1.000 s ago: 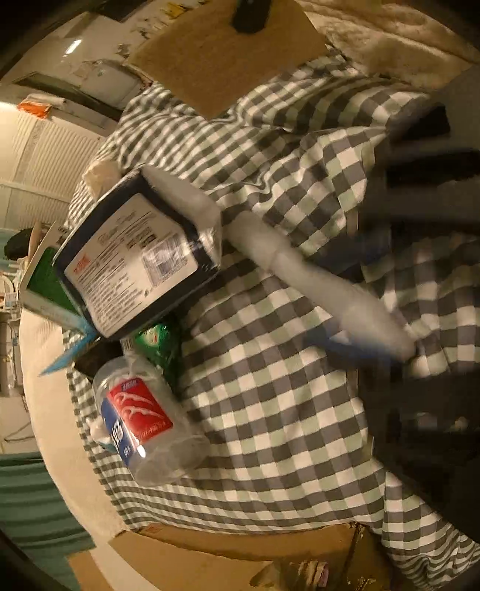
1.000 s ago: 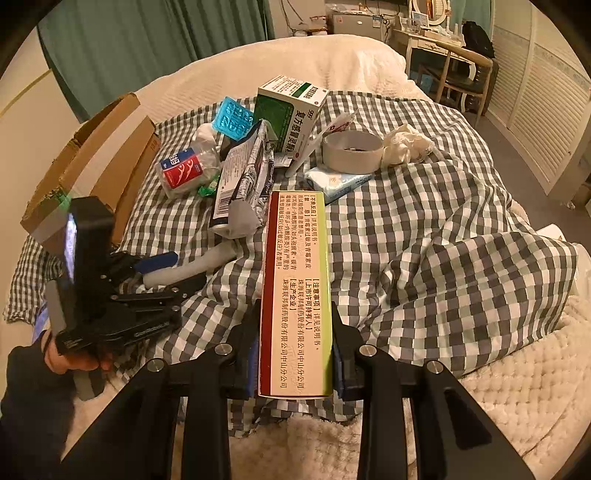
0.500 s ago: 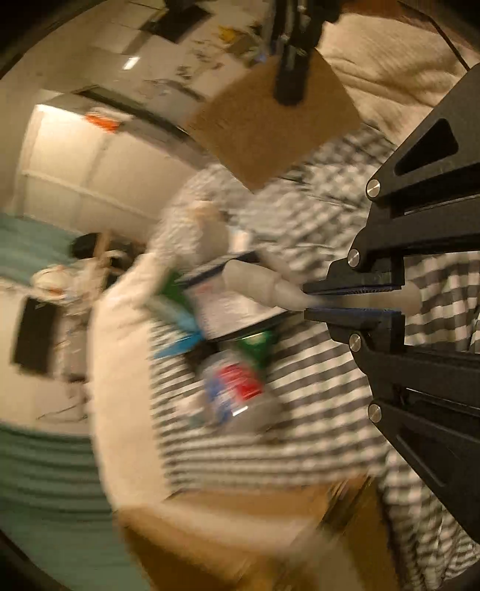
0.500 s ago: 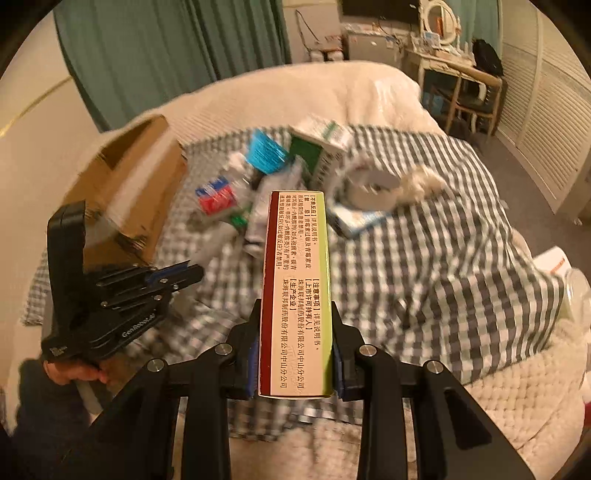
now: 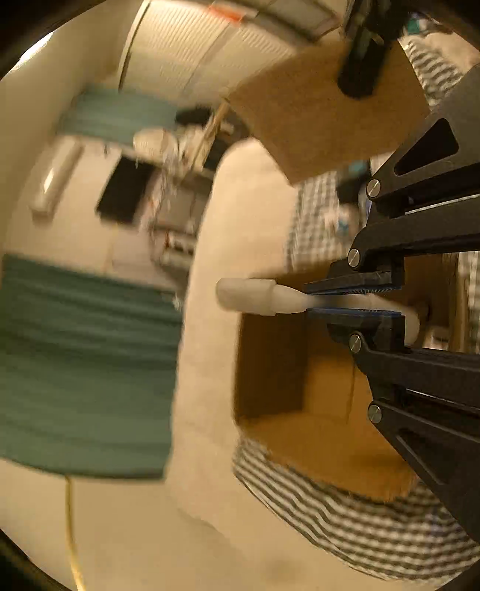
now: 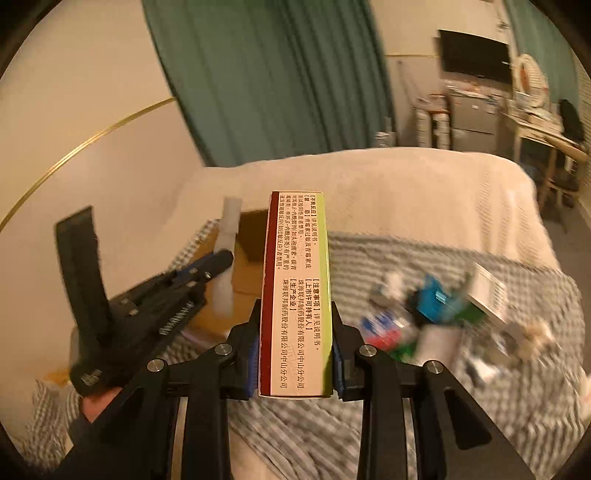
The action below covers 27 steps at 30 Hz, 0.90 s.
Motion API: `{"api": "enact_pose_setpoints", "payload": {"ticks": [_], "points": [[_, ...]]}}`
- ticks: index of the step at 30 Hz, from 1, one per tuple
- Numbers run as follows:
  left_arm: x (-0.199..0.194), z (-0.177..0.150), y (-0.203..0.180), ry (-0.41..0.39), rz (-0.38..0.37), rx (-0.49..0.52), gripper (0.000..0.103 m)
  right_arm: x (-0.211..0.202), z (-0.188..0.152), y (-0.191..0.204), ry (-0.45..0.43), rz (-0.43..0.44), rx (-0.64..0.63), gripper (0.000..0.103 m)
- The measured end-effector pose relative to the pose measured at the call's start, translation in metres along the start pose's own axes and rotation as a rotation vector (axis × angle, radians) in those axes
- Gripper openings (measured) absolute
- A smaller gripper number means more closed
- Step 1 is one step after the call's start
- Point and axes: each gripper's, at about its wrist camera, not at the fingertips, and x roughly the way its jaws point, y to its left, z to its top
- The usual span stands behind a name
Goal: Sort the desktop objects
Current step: 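Carry both held items to the cardboard box and open both grippers inside, then grasp the crumpled white tissue with the right gripper while the left grasps the black-bordered package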
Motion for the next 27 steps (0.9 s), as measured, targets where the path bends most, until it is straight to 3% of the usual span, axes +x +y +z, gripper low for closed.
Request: {"api": "enact_pose_setpoints", "payload": {"ticks": [2,6,8,10,11,12,14,16,18,24,27], "points": [[0.015,-0.01,0.021,0.017,0.066,-0.01,0.006,0.025,0.011,0.01,0.011,0.031,0.008,0.028],[0.036,-0.022,0.041,0.052,0.083,-0.05,0.006,0.074,0.022,0.018,0.057,0.129,0.087,0.028],[0.043,-0.023,0.044,0.062,0.102,-0.041,0.009,0.096,0.025,0.024,0.071,0.129,0.099,0.029],[0.045,-0.024,0.041,0.066,0.113,-0.044,0.019,0.107,0.027,0.027,0.068,0.114,0.102,0.033],[0.044,-0.024,0.039,0.06,0.119,-0.047,0.031,0.11,0.027,0.027,0.063,0.104,0.114,0.043],[0.042,-0.024,0.037,0.051,0.119,-0.05,0.05,0.111,0.027,0.025,0.059,0.11,0.124,0.055],[0.03,-0.03,0.032,0.03,0.122,-0.057,0.071,0.102,0.027,0.017,0.028,0.118,0.147,0.06],[0.018,-0.033,0.021,0.015,0.099,-0.052,0.074,0.088,0.027,0.012,0.004,0.104,0.145,0.06],[0.01,-0.033,0.007,0.007,0.071,-0.034,0.089,0.062,0.022,0.002,-0.027,0.072,0.121,0.06],[-0.018,-0.046,-0.082,0.007,-0.031,0.081,0.103,-0.026,-0.015,-0.042,-0.091,-0.098,0.065,0.06],[-0.016,-0.062,-0.122,0.026,-0.096,0.121,0.103,-0.071,-0.041,-0.075,-0.099,-0.214,0.062,0.06]]}}
